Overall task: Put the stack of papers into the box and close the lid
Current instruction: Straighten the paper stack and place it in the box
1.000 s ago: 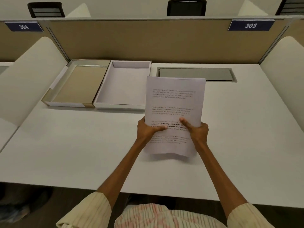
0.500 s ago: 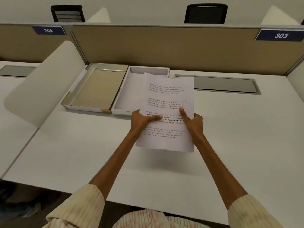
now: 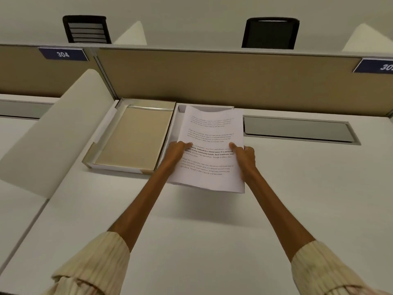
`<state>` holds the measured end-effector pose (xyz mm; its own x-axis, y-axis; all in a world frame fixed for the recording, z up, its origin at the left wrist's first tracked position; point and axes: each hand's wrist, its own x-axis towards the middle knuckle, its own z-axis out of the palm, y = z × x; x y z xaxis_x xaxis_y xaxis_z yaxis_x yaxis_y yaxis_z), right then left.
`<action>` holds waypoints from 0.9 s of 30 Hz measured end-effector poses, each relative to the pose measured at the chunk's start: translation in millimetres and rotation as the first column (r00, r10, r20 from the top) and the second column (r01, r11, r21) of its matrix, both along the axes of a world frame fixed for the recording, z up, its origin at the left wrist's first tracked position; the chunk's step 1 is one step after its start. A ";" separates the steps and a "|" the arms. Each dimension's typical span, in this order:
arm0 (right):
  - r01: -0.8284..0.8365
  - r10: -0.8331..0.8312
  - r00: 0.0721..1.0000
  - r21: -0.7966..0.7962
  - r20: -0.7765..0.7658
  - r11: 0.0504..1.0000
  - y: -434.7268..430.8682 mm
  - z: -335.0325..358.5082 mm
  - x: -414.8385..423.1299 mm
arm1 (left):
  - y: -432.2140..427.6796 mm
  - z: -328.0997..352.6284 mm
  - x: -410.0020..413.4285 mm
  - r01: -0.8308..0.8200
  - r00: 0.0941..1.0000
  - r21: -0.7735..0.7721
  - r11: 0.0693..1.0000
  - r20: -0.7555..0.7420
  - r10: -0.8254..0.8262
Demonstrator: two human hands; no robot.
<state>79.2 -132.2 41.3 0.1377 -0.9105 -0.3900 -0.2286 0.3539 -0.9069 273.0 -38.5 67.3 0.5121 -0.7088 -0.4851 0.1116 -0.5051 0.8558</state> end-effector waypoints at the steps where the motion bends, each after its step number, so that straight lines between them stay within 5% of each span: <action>1: -0.002 0.003 1.000 0.004 -0.007 1.000 -7.2 -1.1 9.3 | -7.1 -0.9 8.8 -0.001 1.000 0.011 1.000 -0.010 0.001; 9: -0.023 0.024 0.996 0.013 -0.087 1.000 -51.9 -13.4 69.2 | -52.7 -22.0 64.1 0.023 1.000 0.083 0.996 -0.007 -0.023; 27: -0.022 0.007 0.941 -0.042 -0.339 0.999 -69.1 -61.3 105.9 | -82.7 -66.2 72.6 -0.005 0.955 0.206 0.979 0.290 -0.056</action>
